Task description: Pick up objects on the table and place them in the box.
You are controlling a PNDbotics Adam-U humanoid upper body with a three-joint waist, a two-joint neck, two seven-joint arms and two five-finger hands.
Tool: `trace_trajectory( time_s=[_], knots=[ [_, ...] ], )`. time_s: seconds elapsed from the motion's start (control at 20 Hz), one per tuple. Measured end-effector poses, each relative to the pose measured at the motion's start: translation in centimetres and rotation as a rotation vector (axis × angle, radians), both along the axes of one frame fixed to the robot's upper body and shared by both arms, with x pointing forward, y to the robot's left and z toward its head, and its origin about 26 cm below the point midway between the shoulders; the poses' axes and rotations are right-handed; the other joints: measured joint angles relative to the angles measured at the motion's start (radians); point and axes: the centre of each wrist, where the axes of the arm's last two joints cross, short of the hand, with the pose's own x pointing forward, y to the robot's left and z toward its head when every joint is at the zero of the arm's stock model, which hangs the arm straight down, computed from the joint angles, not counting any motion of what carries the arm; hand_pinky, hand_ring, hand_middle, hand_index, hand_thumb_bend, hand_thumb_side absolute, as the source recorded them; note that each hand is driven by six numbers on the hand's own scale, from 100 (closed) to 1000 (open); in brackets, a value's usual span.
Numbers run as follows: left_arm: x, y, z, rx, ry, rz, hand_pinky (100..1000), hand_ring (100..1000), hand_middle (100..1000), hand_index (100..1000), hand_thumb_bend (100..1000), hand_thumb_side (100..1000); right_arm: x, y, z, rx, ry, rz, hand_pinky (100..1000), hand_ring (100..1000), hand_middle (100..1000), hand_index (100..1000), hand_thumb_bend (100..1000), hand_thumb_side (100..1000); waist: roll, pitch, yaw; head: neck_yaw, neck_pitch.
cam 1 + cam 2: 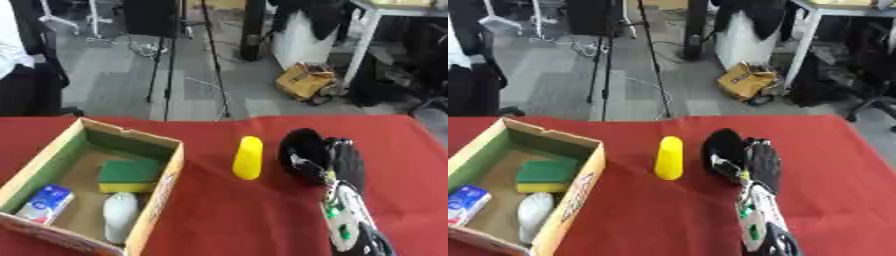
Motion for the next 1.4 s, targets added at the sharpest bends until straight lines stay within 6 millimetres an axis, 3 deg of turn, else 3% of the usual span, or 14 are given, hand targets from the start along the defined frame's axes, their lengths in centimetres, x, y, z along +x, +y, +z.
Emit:
trace_trajectory(
  time_s=[0.7, 1.2, 1.25, 1.4],
  knots=[
    [0.0, 0.0, 0.0, -0.002, 0.001, 0.001, 934, 909, 872, 826, 100, 872, -0.6, -0.2, 2.2, 0.054, -0.064, 0.027, 360, 422, 357, 531, 594, 420, 0.001, -0.001, -0.011, 0.000, 0.000],
    [0.0, -0.2, -0.1, -0.013, 0.009, -0.003, 933, 908, 871, 826, 100, 872, -0.7, 0.1, 3.8, 0.135, -0.058, 0.081, 358, 424, 360, 538, 624, 394, -0.005, -0.037, -0.012, 0.013, 0.002],
    [0.0, -0.2, -0.1, -0.013, 0.010, -0.005, 933, 908, 871, 826, 100, 873, -0.7, 0.2, 4.1, 0.144, -0.060, 0.088, 395, 427, 363, 541, 635, 375, -0.006, -0.040, -0.011, 0.015, 0.003],
    [0.0, -0.3, -0.1, -0.015, 0.014, -0.009, 933, 907, 871, 826, 100, 873, -0.8, 0.4, 4.5, 0.197, -0.046, 0.124, 397, 428, 365, 545, 629, 363, -0.010, -0.047, -0.008, 0.020, 0.008]
  ],
)
